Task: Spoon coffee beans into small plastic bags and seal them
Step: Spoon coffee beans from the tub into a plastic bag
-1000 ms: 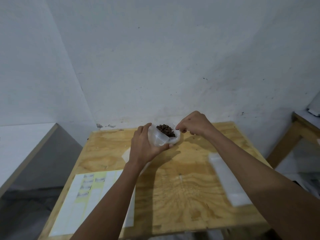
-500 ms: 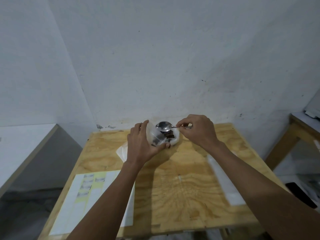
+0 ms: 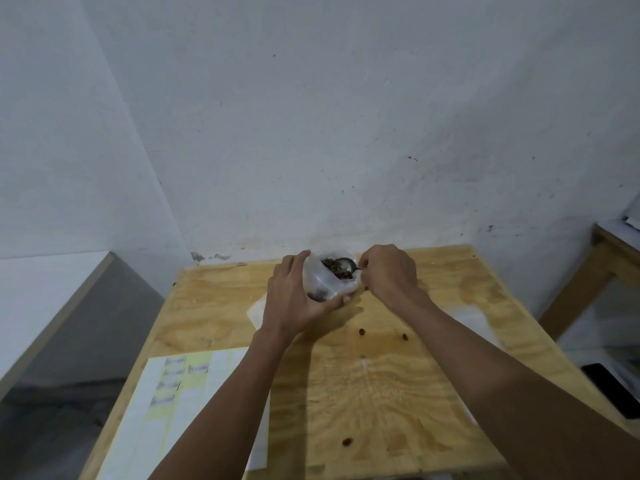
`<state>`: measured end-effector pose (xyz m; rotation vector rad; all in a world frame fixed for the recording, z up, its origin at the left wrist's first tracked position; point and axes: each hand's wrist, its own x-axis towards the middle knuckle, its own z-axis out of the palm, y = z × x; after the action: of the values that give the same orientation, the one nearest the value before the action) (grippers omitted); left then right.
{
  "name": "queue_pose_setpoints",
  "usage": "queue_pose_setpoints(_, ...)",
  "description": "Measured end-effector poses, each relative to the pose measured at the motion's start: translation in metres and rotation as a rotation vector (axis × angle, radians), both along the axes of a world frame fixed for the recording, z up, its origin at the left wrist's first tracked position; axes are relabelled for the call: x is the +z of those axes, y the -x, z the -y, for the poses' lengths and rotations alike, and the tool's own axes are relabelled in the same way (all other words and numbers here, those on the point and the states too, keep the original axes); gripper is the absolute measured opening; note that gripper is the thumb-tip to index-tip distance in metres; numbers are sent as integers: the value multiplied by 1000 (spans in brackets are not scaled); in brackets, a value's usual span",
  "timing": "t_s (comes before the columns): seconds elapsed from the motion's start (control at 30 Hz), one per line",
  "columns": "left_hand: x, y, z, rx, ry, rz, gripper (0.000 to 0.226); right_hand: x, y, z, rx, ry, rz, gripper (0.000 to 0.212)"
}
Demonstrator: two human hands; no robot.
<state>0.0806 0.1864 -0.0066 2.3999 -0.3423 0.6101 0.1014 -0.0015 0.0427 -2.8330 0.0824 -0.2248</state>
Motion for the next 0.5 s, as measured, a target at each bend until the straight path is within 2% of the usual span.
queue_pose_setpoints(0.13,2,-1,5,-50,54,27,93,-5,-6,-9,20,-78,-66,17)
queue_pose_setpoints(0.27,4,-1,5,-63,86,45,84,-11,-19,-5,-46,-294,-161,16)
queue_pose_setpoints(0.37,1,-2,4,-57,75,17,95,-10,-22,-2,-106,-433,-217,18)
queue_pose_setpoints(0.5,0,-2,1,-54,65,-23,101,-5,-20,0,-92,-500,-237,29)
